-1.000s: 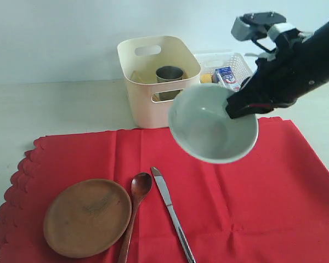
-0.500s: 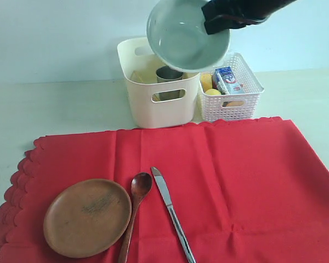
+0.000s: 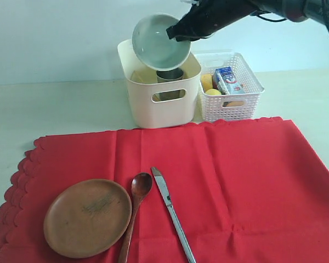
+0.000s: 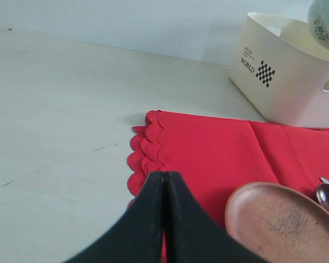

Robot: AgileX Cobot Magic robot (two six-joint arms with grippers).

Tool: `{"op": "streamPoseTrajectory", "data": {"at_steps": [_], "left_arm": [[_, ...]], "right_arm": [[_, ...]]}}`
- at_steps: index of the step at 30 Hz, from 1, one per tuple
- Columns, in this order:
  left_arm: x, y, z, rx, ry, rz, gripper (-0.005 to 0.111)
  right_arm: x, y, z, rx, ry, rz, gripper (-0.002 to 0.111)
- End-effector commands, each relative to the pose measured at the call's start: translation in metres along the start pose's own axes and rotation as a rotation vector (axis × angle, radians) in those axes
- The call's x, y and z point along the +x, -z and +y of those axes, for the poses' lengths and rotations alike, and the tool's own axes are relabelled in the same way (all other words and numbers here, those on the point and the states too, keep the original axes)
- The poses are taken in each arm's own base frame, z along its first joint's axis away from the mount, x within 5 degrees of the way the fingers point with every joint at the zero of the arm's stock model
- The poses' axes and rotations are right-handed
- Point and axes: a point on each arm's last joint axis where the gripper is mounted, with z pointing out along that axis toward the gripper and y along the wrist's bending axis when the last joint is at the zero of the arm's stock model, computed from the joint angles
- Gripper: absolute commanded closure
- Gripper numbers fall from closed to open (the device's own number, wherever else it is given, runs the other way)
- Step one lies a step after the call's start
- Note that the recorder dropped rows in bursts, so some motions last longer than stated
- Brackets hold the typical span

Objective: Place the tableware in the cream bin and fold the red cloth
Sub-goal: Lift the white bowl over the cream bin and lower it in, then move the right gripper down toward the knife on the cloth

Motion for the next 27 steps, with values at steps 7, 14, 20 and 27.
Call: {"op": "streamPoseTrajectory", "data": {"at_steps": [7, 14, 20, 27], "left_arm": [[0.0, 0.0, 0.0, 0.001, 0.002, -0.007, 0.107], [0.0, 0.0, 0.0, 0.001, 0.002, -0.007, 0.107], [0.0, 0.0, 0.0, 0.001, 0.002, -0.007, 0.107], [0.0, 0.0, 0.0, 0.001, 0.002, -0.007, 0.107]], "right_arm": [[0.033, -0.035, -0.003, -0.071, 0.04, 0.1, 0.081], [0.015, -0.013, 0.002, -0.084, -0.015, 0.089, 0.038], [-0.008, 0.029, 0.014, -0.105, -0.001, 0.128, 0.038], [-0.017, 0.08, 0.033, -0.177, -0.026, 0.306, 0.043]]}}
